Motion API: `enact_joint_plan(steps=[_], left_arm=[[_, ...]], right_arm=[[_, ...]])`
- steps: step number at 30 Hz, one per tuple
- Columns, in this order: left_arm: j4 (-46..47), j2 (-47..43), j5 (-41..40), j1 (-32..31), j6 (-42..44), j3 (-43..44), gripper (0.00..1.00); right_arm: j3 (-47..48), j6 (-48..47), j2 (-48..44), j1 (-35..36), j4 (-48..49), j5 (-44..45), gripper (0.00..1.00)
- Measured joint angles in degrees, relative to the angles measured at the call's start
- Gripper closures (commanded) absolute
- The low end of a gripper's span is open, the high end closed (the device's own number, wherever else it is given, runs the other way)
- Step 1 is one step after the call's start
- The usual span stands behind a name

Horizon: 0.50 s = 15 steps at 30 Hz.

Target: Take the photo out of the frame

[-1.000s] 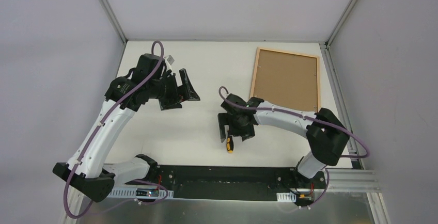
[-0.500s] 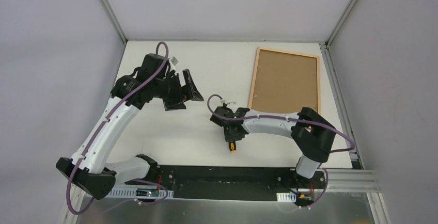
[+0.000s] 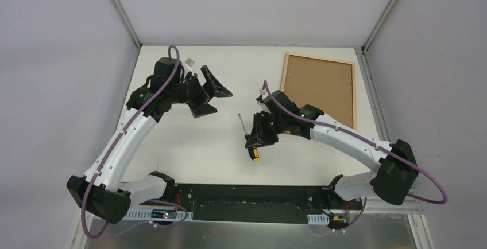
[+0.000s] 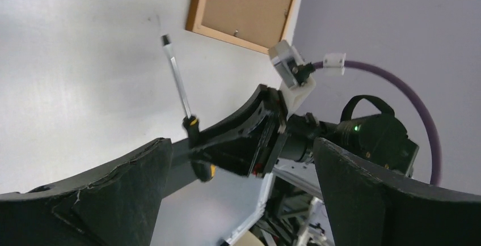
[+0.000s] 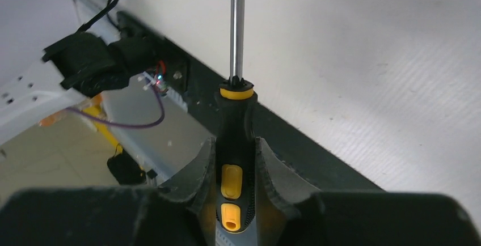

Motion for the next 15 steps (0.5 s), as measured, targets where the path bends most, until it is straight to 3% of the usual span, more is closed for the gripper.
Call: enact_joint_plan(steps=[6,15], left_arm=[[8.4,6.9,5.9,-0.5,-7.1,-0.7,0.06],[11.0,9.2,6.8,-4.4,-13.9,-4.5,0.07]], right_arm=[[4.2,-0.6,-0.9,-0.5,-0.8,-7.8,1.00],[10.0,-0.5,-3.5,-1.7,-1.5,-6.1,1.00]])
